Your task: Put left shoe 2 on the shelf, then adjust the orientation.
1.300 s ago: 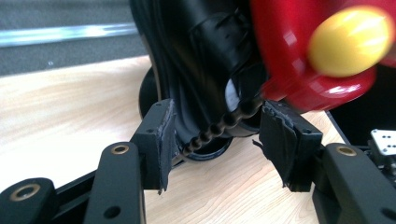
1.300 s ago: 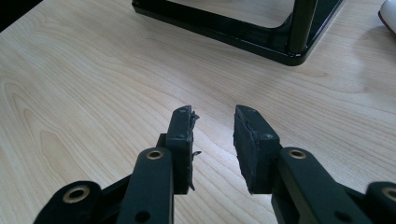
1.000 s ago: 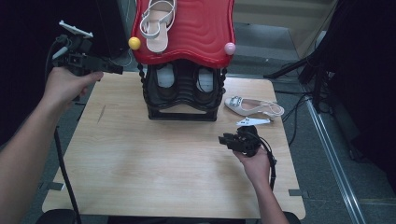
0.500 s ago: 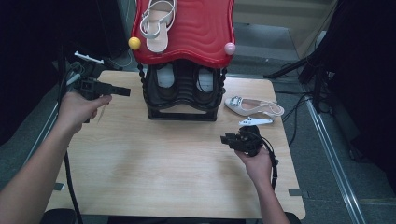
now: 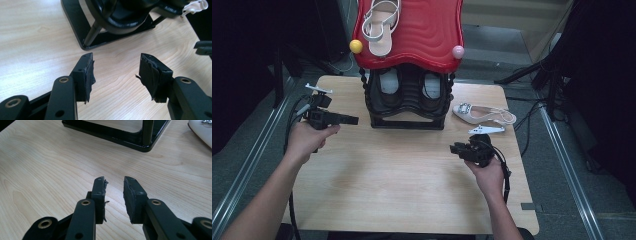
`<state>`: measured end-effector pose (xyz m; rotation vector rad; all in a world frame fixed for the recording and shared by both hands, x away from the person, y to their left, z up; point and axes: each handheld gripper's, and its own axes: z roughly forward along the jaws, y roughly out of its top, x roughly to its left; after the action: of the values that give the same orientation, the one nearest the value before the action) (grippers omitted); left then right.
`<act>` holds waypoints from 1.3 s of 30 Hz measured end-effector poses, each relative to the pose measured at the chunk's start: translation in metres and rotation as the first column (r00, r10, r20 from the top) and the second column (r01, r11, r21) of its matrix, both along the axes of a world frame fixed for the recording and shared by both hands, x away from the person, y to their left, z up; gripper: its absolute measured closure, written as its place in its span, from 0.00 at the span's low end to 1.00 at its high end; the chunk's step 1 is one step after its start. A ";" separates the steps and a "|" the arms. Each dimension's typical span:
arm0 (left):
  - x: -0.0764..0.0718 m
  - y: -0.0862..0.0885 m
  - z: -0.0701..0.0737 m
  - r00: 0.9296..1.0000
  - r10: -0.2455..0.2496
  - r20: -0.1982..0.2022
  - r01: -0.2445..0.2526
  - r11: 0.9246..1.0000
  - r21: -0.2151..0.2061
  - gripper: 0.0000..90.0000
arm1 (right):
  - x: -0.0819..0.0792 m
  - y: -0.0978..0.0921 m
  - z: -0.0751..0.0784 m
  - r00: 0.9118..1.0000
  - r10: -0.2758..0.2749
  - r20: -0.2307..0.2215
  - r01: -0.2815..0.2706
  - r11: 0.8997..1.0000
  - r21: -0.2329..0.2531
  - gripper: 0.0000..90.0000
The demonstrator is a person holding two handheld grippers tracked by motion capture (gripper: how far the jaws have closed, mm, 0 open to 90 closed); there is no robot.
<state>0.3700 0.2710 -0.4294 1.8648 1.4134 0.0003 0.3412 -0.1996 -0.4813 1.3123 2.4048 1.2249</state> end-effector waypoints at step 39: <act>-0.040 -0.037 -0.052 0.993 -0.118 0.014 0.118 0.993 0.017 0.50 | 0.022 -0.024 -0.007 0.991 -0.136 0.001 0.136 0.990 -0.027 1.00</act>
<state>0.3298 0.2335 -0.4809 1.9555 1.2951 -0.0328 0.3634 -0.2238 -0.4887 1.4416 2.2814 1.1513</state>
